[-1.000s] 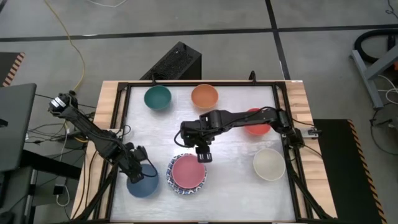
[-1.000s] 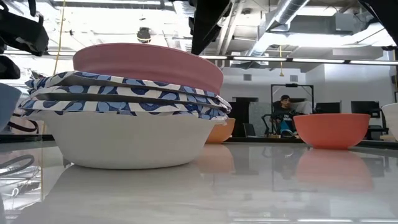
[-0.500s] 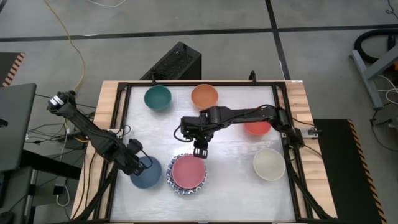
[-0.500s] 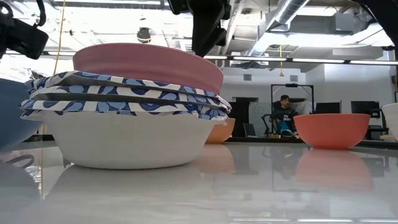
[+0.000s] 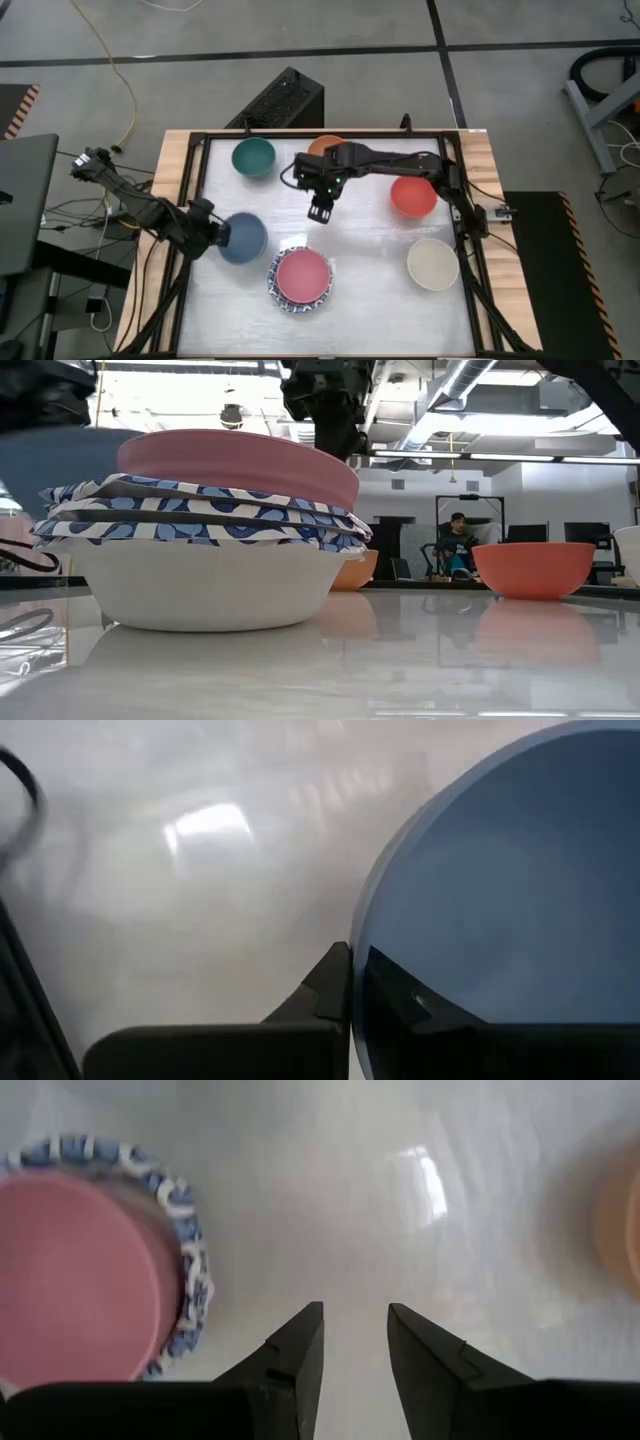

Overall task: Nest bowls inside each other
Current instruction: Stack the blue bowl into the pink bowl

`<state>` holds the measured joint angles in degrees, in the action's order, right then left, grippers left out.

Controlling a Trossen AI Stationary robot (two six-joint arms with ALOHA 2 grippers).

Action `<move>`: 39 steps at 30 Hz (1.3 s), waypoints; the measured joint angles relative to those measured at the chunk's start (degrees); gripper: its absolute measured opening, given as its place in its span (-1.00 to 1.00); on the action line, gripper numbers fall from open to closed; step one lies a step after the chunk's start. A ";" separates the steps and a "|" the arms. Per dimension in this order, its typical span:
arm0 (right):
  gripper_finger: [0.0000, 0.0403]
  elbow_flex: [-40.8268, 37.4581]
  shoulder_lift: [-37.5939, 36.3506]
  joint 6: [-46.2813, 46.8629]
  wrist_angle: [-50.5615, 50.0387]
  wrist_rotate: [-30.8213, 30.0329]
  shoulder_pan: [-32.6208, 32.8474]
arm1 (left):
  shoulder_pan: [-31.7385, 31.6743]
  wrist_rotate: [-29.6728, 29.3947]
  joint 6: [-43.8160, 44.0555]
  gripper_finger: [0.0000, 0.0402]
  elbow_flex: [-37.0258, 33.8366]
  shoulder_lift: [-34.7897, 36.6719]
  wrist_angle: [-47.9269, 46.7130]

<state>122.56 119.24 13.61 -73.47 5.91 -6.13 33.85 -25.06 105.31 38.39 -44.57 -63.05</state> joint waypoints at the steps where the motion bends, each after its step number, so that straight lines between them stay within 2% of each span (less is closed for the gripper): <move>1: -0.33 0.00 0.00 1.22 0.68 0.00 -0.47 | -0.92 -1.37 -0.10 -1.00 0.44 -0.15 0.03; 5: -0.33 0.00 0.00 9.11 5.41 0.02 -1.97 | -5.49 -5.37 -1.25 -1.00 2.68 -2.30 -0.09; 8: -0.33 0.00 0.00 15.83 8.50 0.04 -2.79 | -9.53 -6.30 -3.74 -1.00 4.79 -4.93 -0.28; 16: -0.33 0.00 0.00 17.85 11.81 0.22 -3.29 | -19.64 -4.62 -11.12 -1.00 8.91 -12.97 0.00; 19: -0.33 0.00 0.01 15.44 14.91 -0.67 -2.58 | -23.44 -3.98 -15.58 -1.00 9.97 -15.71 0.73; 26: -0.33 -0.02 0.09 13.28 19.87 -19.48 -0.21 | -27.93 -6.09 -22.09 -1.00 10.62 -18.40 5.99; 34: -0.31 -0.04 0.11 8.36 20.46 -28.21 0.59 | -29.69 -14.19 -25.80 -1.00 10.62 -18.41 8.95; 39: -0.10 -0.04 0.11 8.25 22.49 -31.32 0.45 | -29.69 -22.28 -27.21 -1.00 10.62 -18.41 9.12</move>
<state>122.52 119.35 21.86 -50.97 -25.41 -5.68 4.16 -47.35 78.10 49.01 -62.98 -53.93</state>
